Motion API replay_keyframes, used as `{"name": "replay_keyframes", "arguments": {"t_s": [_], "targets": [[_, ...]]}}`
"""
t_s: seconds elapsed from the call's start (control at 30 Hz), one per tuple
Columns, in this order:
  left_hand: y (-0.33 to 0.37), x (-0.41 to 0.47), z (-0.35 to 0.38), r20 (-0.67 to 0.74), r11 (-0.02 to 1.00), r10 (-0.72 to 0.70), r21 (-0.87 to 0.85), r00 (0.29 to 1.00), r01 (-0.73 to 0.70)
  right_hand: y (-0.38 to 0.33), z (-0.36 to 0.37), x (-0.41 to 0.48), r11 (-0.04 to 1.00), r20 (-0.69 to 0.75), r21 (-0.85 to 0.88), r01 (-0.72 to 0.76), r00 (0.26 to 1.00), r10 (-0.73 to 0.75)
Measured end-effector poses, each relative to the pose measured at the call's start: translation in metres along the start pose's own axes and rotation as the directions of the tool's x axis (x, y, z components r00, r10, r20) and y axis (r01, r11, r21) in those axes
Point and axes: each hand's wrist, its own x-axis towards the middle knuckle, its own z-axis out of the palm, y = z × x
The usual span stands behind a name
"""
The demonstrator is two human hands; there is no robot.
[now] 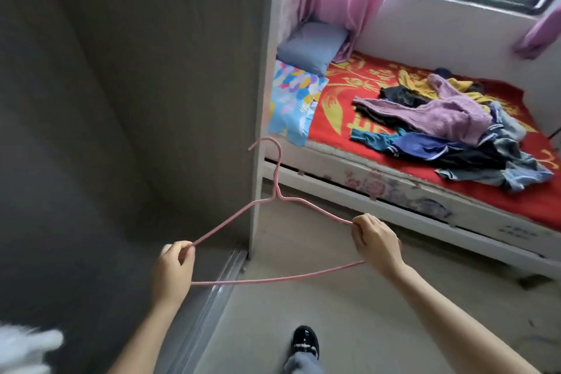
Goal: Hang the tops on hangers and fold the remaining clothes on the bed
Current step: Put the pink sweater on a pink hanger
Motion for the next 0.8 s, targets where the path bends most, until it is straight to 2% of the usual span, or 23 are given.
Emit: {"name": "replay_keyframes", "arguments": {"t_s": [0.1,0.2,0.47,0.63,0.8], "targets": [[0.03,-0.001,0.037,0.088,0.998,0.061,-0.007,0.994,-0.061,0.04,-0.009,-0.016,0.989,0.019,0.001,-0.145,0.989,0.145],[0.064,0.001,0.075,0.119,0.995,0.1,-0.013,0.988,-0.099,0.082,-0.015,-0.024,0.966,0.044,0.008,-0.258,0.965,0.258],[0.17,0.007,0.196,0.179,0.987,0.158,-0.033,0.971,-0.154,0.217,-0.045,-0.01,0.911,0.03,-0.009,-0.412,0.911,0.412],[0.241,-0.008,0.272,0.271,0.983,0.185,-0.058,0.945,-0.175,0.288,-0.084,-0.029,0.81,-0.039,-0.012,-0.587,0.809,0.586],[0.296,-0.017,0.323,0.362,0.957,0.29,-0.1,0.886,-0.273,0.336,-0.106,-0.053,0.664,-0.079,0.037,-0.746,0.661,0.747]]}}
